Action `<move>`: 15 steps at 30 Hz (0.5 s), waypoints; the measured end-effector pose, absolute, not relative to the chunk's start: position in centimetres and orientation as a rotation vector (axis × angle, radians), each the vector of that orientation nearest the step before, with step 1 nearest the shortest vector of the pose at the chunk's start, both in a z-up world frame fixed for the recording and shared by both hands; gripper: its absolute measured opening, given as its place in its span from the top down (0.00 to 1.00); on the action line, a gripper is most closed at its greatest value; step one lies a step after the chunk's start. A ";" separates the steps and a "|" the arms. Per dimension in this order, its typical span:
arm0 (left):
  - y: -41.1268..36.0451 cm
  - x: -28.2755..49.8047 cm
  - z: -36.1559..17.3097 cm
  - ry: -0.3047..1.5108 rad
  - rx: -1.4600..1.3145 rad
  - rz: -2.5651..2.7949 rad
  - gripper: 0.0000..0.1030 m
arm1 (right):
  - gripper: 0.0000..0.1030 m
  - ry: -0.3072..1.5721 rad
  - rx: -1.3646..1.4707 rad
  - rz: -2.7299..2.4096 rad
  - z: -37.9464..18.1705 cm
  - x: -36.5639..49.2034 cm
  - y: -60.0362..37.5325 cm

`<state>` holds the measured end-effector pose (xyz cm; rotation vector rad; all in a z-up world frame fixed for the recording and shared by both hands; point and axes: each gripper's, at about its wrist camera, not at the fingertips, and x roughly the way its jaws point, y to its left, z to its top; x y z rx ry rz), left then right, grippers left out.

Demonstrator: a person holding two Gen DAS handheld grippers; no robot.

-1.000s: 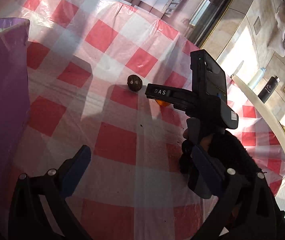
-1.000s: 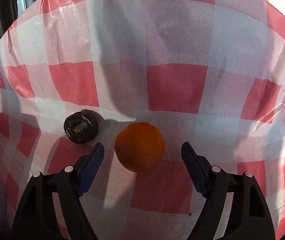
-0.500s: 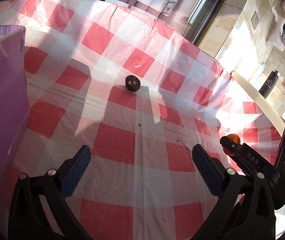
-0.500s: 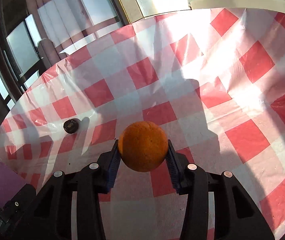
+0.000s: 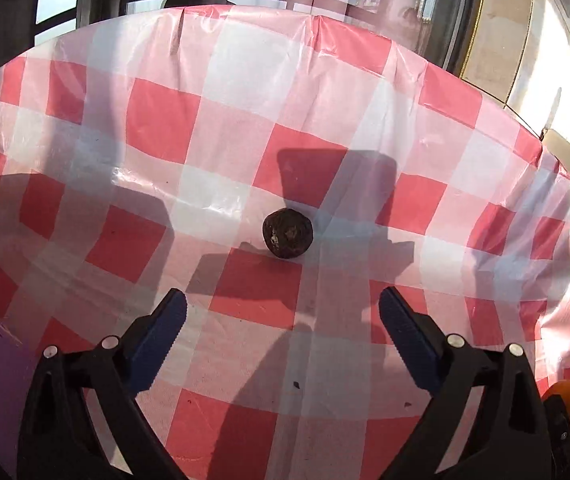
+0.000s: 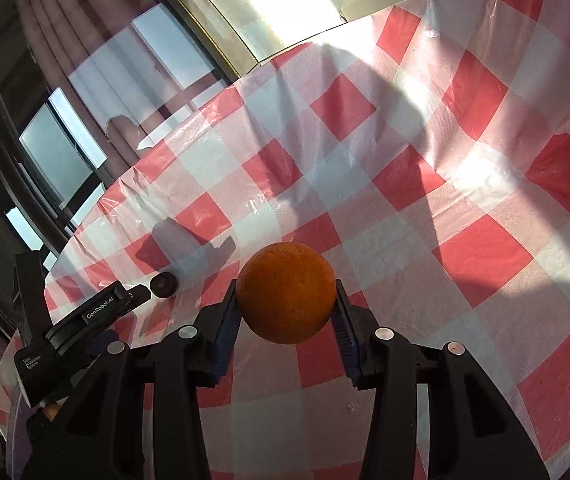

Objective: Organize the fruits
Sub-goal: 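Grasp the orange with the right tool while the left grasps the passion fruit, then lift the orange and passion fruit and carry them over the box with both tools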

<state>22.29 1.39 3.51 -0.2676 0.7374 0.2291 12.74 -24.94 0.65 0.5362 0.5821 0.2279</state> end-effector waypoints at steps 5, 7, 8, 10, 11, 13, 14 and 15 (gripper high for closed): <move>1.1 28.4 2.9 0.815 -0.136 0.291 0.24 | 0.58 0.587 0.537 0.228 0.5 12.9 -24.9; 1.1 29.8 2.1 0.866 -0.099 0.286 0.29 | 0.58 0.589 0.537 0.225 0.4 13.0 -25.0; 1.2 30.2 1.5 0.898 -0.098 0.270 0.39 | 0.58 0.590 0.536 0.224 0.4 13.1 -24.9; 1.4 30.2 1.2 0.875 -0.093 0.257 0.40 | 0.58 0.592 0.535 0.225 0.4 13.1 -24.9; 1.6 30.2 1.2 0.868 -0.097 0.247 0.41 | 0.58 0.590 0.534 0.225 0.4 13.1 -24.9; 1.6 29.7 1.4 0.856 -0.074 0.220 0.64 | 0.58 0.591 0.535 0.225 0.4 13.1 -24.9; 1.6 29.3 1.3 0.856 -0.074 0.195 0.64 | 0.58 0.590 0.535 0.225 0.4 13.1 -24.9; 1.7 28.6 1.3 0.850 -0.085 0.178 0.64 | 0.58 0.590 0.535 0.225 0.4 13.1 -24.9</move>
